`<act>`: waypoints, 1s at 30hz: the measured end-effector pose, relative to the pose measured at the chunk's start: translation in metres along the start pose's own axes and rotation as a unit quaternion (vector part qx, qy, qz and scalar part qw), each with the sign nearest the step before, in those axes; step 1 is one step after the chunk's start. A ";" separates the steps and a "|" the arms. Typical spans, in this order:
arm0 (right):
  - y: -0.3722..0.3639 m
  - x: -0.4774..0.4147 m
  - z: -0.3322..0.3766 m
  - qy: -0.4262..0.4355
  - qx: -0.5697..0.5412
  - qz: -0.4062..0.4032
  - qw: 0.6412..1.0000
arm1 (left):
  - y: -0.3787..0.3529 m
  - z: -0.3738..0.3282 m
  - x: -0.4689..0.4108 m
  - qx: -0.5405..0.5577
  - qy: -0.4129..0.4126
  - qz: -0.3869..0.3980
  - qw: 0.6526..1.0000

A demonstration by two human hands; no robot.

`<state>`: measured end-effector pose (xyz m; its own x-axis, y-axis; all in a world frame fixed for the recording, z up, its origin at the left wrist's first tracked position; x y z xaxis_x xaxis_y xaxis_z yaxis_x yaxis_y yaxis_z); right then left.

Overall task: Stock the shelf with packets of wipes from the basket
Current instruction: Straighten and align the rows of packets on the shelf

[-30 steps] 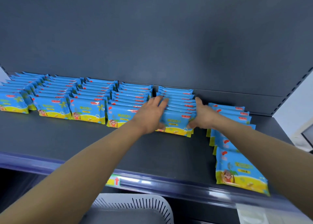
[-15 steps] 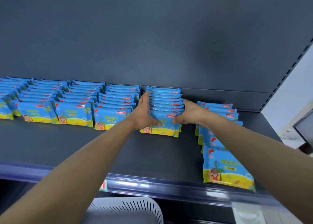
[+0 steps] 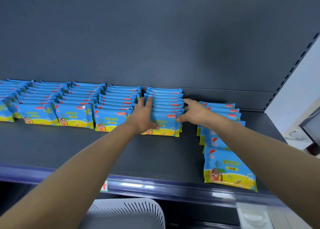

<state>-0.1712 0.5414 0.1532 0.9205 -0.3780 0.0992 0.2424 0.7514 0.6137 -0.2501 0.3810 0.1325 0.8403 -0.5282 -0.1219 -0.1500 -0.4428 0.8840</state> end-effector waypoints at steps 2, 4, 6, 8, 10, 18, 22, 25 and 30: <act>0.009 0.003 0.001 0.008 0.034 -0.024 0.999 | -0.001 -0.001 0.004 -0.056 -0.005 0.012 0.998; 0.022 0.006 0.000 0.011 0.060 -0.055 0.997 | 0.000 -0.002 0.006 -0.086 -0.008 0.007 0.996; 0.035 0.010 -0.005 0.016 0.079 -0.073 0.994 | 0.001 -0.005 0.008 -0.109 -0.017 -0.003 0.994; 0.047 0.015 -0.010 0.019 0.091 -0.085 0.992 | 0.001 -0.007 0.009 -0.120 -0.021 -0.009 0.993; 0.056 0.020 -0.017 0.019 0.099 -0.095 0.990 | 0.002 -0.010 0.011 -0.121 -0.017 -0.008 0.992; 0.099 0.037 -0.037 0.061 0.236 -0.141 0.960 | 0.017 -0.049 0.029 -0.315 -0.080 -0.058 0.944; 0.125 0.034 -0.065 -0.003 0.251 -0.130 0.959 | -0.001 -0.115 0.049 -0.071 -0.218 -0.052 0.972; 0.130 0.032 -0.087 -0.044 0.218 -0.106 0.969 | -0.038 -0.157 0.064 0.036 -0.254 0.109 0.960; 0.126 0.027 -0.117 -0.099 0.059 -0.092 0.989 | -0.084 -0.175 0.063 -0.107 -0.304 0.147 0.935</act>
<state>-0.0799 0.6889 0.1413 0.7829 -0.6101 0.1223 0.3520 0.5963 0.7215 -0.0931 0.5119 0.1299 0.3183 -0.9473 -0.0362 -0.1647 -0.0928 0.9820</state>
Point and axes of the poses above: each hand's wrist, its own x-axis away from the middle knuckle, its own y-axis out of the back of the hand, z = x × y, the point moved 5 cm from there along -x, towards the middle knuckle, and after that the axes turned 9 degrees about -z, right-handed, at the moved point
